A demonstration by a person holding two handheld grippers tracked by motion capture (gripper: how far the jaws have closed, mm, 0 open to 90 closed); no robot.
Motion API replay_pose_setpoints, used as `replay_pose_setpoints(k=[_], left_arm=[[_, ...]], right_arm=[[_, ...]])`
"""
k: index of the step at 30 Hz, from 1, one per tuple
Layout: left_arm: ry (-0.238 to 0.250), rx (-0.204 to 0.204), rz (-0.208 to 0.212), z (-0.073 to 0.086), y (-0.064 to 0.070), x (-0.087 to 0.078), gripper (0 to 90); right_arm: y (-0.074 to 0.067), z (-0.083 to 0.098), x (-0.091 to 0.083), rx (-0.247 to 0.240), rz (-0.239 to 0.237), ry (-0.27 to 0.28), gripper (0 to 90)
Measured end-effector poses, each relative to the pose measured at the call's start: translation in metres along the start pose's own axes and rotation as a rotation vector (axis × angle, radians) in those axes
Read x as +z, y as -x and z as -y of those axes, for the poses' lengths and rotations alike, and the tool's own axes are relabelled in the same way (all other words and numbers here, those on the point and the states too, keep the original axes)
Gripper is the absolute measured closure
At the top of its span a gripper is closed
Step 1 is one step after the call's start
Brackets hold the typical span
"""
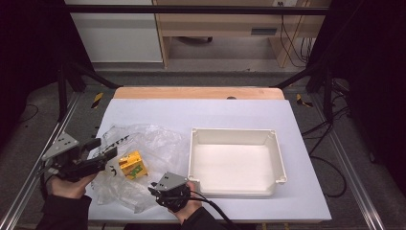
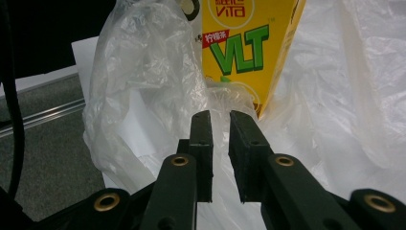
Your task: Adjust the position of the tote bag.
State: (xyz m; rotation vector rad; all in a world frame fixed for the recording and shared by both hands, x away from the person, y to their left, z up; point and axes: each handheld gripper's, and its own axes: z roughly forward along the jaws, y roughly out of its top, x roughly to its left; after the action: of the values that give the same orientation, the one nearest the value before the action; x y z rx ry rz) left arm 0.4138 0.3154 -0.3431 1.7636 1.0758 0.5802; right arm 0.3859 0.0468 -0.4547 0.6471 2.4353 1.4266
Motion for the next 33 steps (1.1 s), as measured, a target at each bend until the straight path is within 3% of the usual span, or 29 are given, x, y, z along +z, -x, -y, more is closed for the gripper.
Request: replay_pose_setpoints(k=[6,11,21,26,33], left_arm=[[-0.093,-0.001,0.042,0.003,-0.001,0.034,31.3],[-0.132,-0.004,0.063,0.011,0.000,0.047,35.1],[-0.142,0.006,0.050,0.024,-0.007,0.043,66.6],[-0.139,0.009,0.064,0.031,-0.007,0.040,84.8],[-0.124,0.008,0.037,0.032,-0.011,0.035,89.7]], right_arm=[[-0.002,0.003,0.004,0.003,-0.008,-0.014,77.1],[-0.006,0.006,0.010,-0.001,-0.026,-0.022,74.1],[-0.012,0.015,0.025,0.000,-0.047,-0.075,72.8],[-0.013,0.017,0.026,0.001,-0.050,-0.081,72.8],[-0.012,0.020,0.028,0.003,-0.049,-0.093,75.1]])
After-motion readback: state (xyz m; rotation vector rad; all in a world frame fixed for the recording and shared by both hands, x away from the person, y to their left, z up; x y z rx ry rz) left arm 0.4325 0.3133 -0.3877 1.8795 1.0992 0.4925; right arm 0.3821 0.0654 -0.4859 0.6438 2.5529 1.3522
